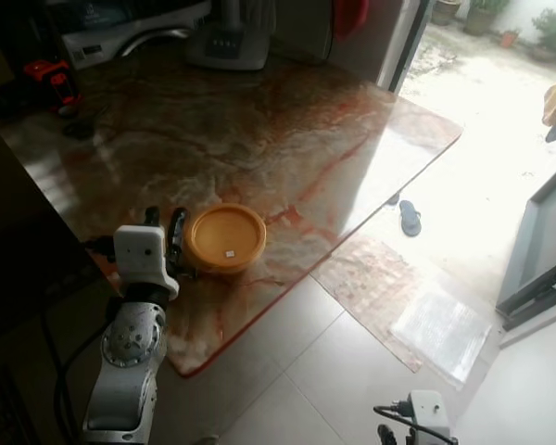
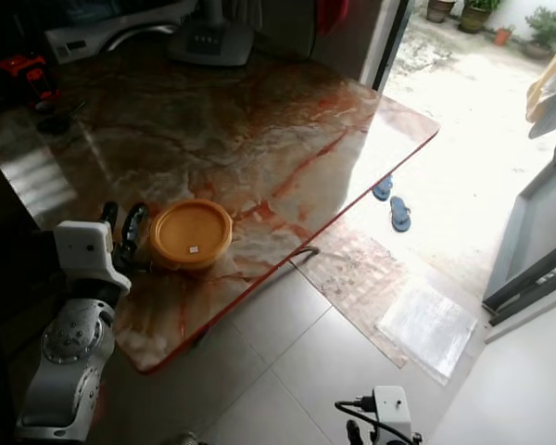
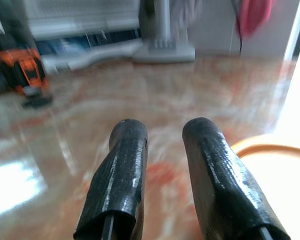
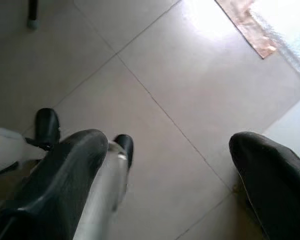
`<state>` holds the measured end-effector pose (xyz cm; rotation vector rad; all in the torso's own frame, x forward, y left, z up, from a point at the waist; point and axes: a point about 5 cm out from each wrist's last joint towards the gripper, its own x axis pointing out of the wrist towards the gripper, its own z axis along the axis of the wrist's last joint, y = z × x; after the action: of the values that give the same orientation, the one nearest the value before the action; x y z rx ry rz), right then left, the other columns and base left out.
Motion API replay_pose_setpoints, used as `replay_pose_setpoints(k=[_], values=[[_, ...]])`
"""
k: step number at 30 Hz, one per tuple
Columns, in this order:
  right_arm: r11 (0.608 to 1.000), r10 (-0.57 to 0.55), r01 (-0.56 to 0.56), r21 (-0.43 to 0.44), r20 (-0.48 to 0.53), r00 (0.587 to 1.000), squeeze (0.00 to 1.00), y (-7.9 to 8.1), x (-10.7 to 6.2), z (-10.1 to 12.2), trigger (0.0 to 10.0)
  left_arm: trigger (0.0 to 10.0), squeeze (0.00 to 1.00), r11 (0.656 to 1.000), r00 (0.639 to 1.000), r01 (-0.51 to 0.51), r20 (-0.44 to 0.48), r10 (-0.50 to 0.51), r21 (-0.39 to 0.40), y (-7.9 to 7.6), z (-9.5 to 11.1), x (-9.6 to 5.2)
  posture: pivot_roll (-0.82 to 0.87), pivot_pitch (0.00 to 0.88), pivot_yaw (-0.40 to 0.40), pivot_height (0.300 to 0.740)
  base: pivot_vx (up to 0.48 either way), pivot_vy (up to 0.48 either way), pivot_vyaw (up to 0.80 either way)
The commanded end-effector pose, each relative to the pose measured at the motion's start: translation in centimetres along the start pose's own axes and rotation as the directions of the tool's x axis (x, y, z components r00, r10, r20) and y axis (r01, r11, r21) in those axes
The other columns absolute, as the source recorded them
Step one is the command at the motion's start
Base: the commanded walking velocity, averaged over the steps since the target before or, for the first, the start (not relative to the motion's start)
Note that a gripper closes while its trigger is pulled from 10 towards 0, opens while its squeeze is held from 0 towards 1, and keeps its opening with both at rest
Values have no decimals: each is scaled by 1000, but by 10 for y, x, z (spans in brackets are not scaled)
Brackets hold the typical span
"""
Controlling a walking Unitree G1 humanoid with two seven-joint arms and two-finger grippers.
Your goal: Restocking fridge
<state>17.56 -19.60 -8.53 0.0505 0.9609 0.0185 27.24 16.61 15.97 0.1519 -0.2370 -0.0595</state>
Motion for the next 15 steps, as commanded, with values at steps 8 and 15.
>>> replay_pose_setpoints(k=[8,15], values=[[1000,-28,28,9,-23,999,0,-10,-3,-8,10000,10000,0,975,975,218,25,-219,34,-25,11,-13,16,213,-67,740,0,0,0],[1000,-28,28,9,-23,999,0,-11,-3,-7,10000,10000,0,973,971,231,49,-232,23,-20,26,-12,21,216,-70,740,0,0,0]])
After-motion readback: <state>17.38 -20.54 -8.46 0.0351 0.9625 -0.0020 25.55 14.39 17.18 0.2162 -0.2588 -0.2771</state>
